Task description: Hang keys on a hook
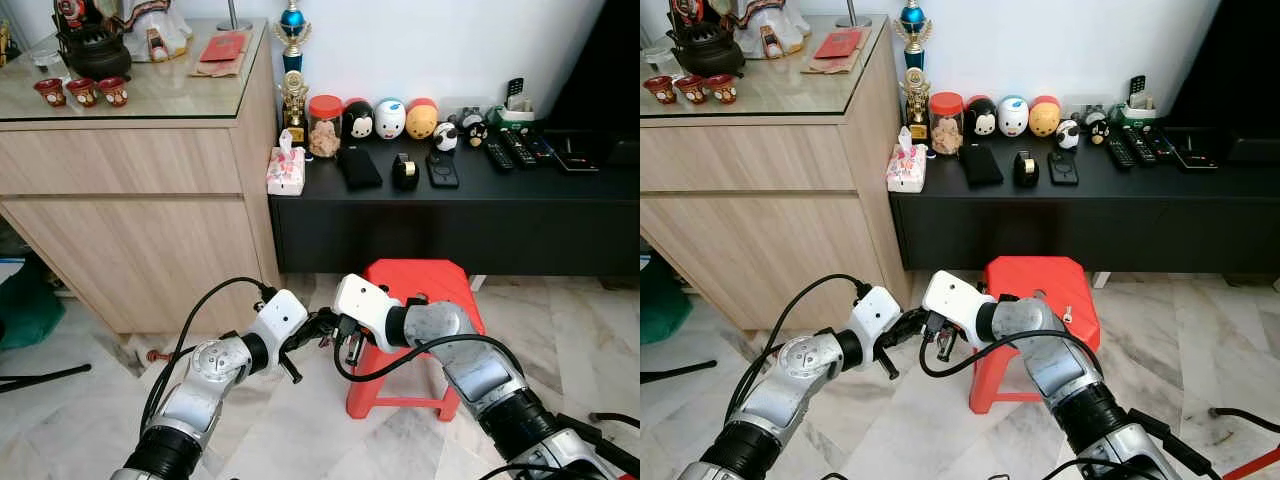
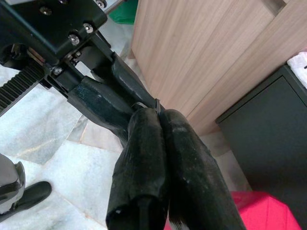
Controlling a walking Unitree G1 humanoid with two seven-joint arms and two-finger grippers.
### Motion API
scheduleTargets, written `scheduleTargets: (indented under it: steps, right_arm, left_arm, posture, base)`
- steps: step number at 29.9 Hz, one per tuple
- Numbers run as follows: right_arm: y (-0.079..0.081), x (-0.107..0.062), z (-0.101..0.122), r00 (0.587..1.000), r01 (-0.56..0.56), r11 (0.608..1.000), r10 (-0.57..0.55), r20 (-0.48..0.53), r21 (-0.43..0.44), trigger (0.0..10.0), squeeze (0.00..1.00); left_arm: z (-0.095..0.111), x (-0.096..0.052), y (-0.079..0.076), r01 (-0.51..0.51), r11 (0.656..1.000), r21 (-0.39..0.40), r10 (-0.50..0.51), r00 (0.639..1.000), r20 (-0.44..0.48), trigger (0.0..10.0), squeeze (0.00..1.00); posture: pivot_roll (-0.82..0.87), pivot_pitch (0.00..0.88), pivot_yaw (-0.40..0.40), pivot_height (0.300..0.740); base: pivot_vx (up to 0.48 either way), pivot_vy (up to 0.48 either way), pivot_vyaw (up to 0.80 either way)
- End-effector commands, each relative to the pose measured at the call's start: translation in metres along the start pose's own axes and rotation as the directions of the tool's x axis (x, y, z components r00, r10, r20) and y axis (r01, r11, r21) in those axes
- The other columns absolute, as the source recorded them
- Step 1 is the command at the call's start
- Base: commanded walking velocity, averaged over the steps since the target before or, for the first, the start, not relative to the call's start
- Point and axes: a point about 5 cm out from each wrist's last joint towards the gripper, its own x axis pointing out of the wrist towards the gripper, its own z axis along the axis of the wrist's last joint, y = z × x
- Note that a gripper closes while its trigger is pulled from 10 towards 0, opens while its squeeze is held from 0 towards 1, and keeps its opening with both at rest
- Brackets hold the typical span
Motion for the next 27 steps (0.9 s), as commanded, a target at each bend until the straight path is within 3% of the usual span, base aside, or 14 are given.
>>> scheduleTargets:
  steps: [1,3,4,5,6,15,16,22,27]
  right_arm:
    - [-0.002,0.0,0.01,1.0,0.008,1.0,-0.007,0.03,-0.024,10.0,0.0]
    - [-0.004,-0.001,0.01,0.999,0.017,1.0,-0.016,0.029,-0.014,10.0,0.0]
    - [-0.004,-0.001,0.01,0.999,0.018,1.0,-0.018,0.027,-0.004,10.0,0.31]
    - [-0.004,-0.001,0.01,1.0,0.017,1.0,-0.016,0.026,-0.004,10.0,0.31]
    - [-0.004,-0.001,0.009,1.0,0.016,1.0,-0.016,0.024,-0.002,10.0,1.0]
    - [-0.017,-0.005,0.017,0.993,0.109,0.994,-0.109,0.055,-0.005,10.0,1.0]
    - [-0.019,-0.007,0.018,0.99,0.126,0.992,-0.125,0.057,-0.012,10.0,0.0]
    - [-0.035,-0.022,0.017,0.968,0.245,0.969,-0.245,0.052,0.012,10.0,0.0]
    - [-0.024,-0.029,0.006,0.987,0.162,0.987,-0.162,0.009,-0.011,10.0,0.0]
  left_arm:
    - [-0.002,-0.002,-0.002,0.009,1.0,0.001,-0.009,1.0,-0.003,0.0,0.0]
    - [-0.002,-0.003,-0.002,0.01,1.0,0.003,-0.01,1.0,-0.007,0.0,0.0]
    - [-0.003,-0.003,-0.002,0.012,1.0,0.004,-0.012,1.0,-0.01,0.0,0.0]
    - [-0.003,-0.003,-0.002,0.012,1.0,0.004,-0.012,1.0,-0.011,0.0,0.0]
    - [-0.003,-0.003,-0.002,0.012,1.0,0.005,-0.012,1.0,-0.012,0.0,0.0]
    - [-0.007,-0.003,0.001,-0.004,1.0,0.03,0.006,0.999,-0.051,0.0,0.0]
    - [-0.007,-0.003,0.002,-0.015,1.0,0.027,0.016,0.999,-0.051,0.0,0.0]
    - [-0.01,-0.005,0.011,-0.081,0.996,0.026,0.083,0.993,-0.078,0.0,0.0]
    - [-0.012,-0.005,0.014,-0.117,0.993,0.013,0.118,0.989,-0.089,0.0,0.0]
  posture:
    - [-0.08,0.0,-0.016,0.74]
    - [-0.08,0.0,-0.015,0.74]
    - [-0.08,0.0,-0.016,0.74]
    - [-0.08,0.0,-0.016,0.74]
    - [-0.08,0.0,-0.015,0.74]
    - [-0.08,0.0,-0.014,0.74]
    - [-0.08,0.0,-0.016,0.74]
    - [-0.08,0.0,-0.018,0.74]
    - [-0.09,0.0,-0.017,0.74]
  base:
    - [0.0,0.0,0.0]
    - [0.0,0.0,0.0]
    - [0.0,0.0,0.0]
    - [0.0,0.0,0.0]
    - [0.0,0.0,0.0]
    - [0.0,0.0,0.0]
    - [0.0,0.0,0.0]
    - [0.0,0.0,0.0]
    - [0.0,0.0,0.0]
